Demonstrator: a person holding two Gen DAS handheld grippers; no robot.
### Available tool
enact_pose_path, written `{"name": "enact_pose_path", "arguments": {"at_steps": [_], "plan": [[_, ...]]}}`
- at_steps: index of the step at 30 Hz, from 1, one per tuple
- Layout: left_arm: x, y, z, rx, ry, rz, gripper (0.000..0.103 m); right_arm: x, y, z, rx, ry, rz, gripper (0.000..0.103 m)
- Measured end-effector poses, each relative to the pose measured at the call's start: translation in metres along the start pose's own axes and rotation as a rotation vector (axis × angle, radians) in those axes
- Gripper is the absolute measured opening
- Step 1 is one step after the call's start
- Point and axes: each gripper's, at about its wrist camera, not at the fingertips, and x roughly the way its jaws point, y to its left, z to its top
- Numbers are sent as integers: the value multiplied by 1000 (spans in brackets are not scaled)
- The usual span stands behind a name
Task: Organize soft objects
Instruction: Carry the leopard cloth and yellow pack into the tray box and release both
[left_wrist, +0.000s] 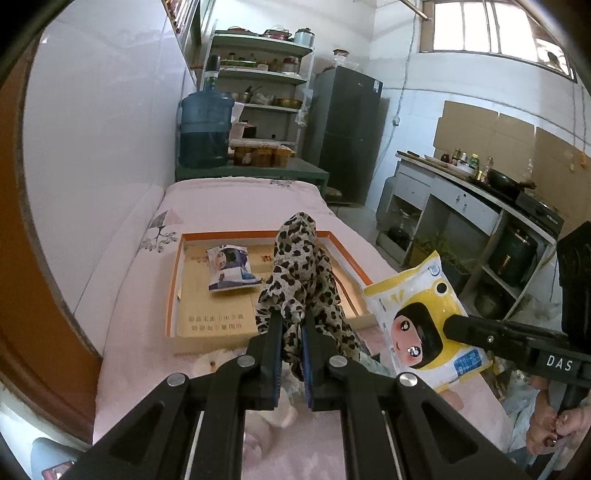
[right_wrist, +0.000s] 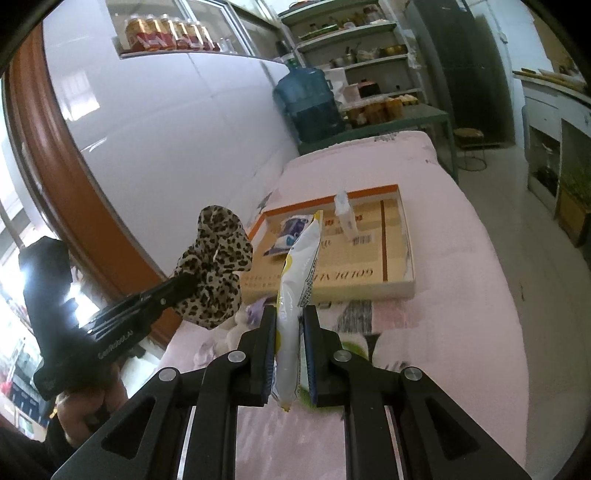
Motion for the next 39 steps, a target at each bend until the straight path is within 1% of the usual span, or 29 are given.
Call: {"name": "enact_pose_path", "arguments": {"at_steps": [6, 11, 21, 30, 39], "plan": [[22, 7, 9, -12, 19, -5, 9, 21, -10, 20, 0, -3, 4, 14], [45, 7, 18, -22, 41, -25, 9, 37, -19, 35, 1, -5, 3, 14], [95, 8, 34, -65, 82, -46, 9, 71, -52, 63, 50, -10, -8, 14], [130, 13, 36, -111, 124, -46, 9, 102, -78, 73, 95, 16, -5, 14], [152, 16, 34, -140, 165, -30, 9, 125, -98, 74, 134, 46, 4, 14]]}}
